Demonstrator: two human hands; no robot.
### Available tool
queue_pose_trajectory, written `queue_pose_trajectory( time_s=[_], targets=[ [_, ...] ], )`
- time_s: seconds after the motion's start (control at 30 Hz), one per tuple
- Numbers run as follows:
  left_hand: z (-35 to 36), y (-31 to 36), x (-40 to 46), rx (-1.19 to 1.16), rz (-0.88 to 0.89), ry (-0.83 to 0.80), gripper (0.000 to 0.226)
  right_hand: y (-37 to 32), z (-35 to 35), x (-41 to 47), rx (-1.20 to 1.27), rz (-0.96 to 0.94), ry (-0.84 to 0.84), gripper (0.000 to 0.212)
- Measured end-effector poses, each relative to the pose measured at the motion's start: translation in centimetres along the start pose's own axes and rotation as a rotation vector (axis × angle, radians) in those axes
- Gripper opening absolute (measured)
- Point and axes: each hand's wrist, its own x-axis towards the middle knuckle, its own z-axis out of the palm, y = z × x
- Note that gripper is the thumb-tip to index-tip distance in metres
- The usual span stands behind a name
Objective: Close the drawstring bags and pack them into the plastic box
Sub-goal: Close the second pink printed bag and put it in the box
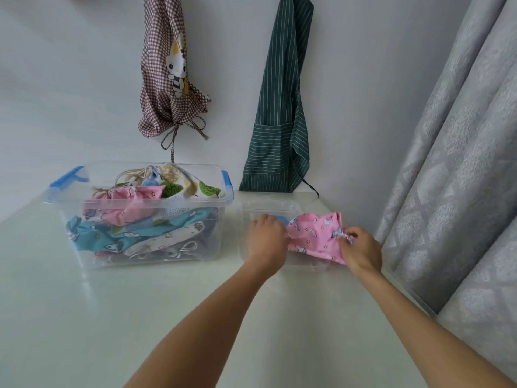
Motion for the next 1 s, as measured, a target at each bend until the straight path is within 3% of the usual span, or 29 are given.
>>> queue_pose_trajectory(
  time_s=[0.17, 0.33, 0.43, 0.53, 0.63, 0.7, 0.8, 0.87, 0.93, 1.0],
  targets=[
    [-4.5, 1.0, -1.4, -0.233, -0.062, 0.128, 0.023, -2.6, -3.6, -1.3, 0.351, -0.229, 0.077, 0.006],
    [-7.6, -3.0, -6.4, -0.415, -0.167, 0.083, 0.012, -4.8, -6.5, -7.6, 0.505, -0.337, -0.127, 0.024],
    [-8.9, -6.1, -10.0, -0.403, -0.229, 0.037, 0.014, -5.7, -6.0, -13.4, 0.575, -0.219, -0.355, 0.027],
    [-10.2, -8.9, -13.6, -0.305, -0.306, 0.06, 0.022, -5.8, -5.5, -19.1, 0.727, 0.078, -0.682, 0.015],
    [-11.2, -10.2, -17.4, -0.246, -0.263, 0.059, 0.034, -4.9, -5.2, -22.4, 0.742, 0.173, -0.852, 0.029],
    [-11.5, -10.3, -20.0, -0.192, -0.154, 0.028, 0.051, -4.3, -5.4, -23.8, 0.736, 0.173, -0.799, 0.033],
    [-10.7, -9.5, -22.9, -0.085, -0.086, -0.21, 0.076, -3.7, -5.4, -25.0, 0.625, 0.077, -0.678, 0.032],
    [-9.4, -9.2, -23.4, 0.0, -0.093, -0.23, 0.06, -3.5, -5.5, -25.1, 0.54, -0.008, -0.553, 0.028],
    [-9.0, -8.9, -22.8, 0.058, -0.117, -0.114, 0.035, -3.5, -6.4, -25.0, 0.561, -0.067, -0.372, 0.031],
    [-10.0, -9.0, -21.8, 0.072, -0.149, -0.03, 0.027, -3.7, -7.7, -25.1, 0.579, -0.158, -0.221, 0.031]
  ],
)
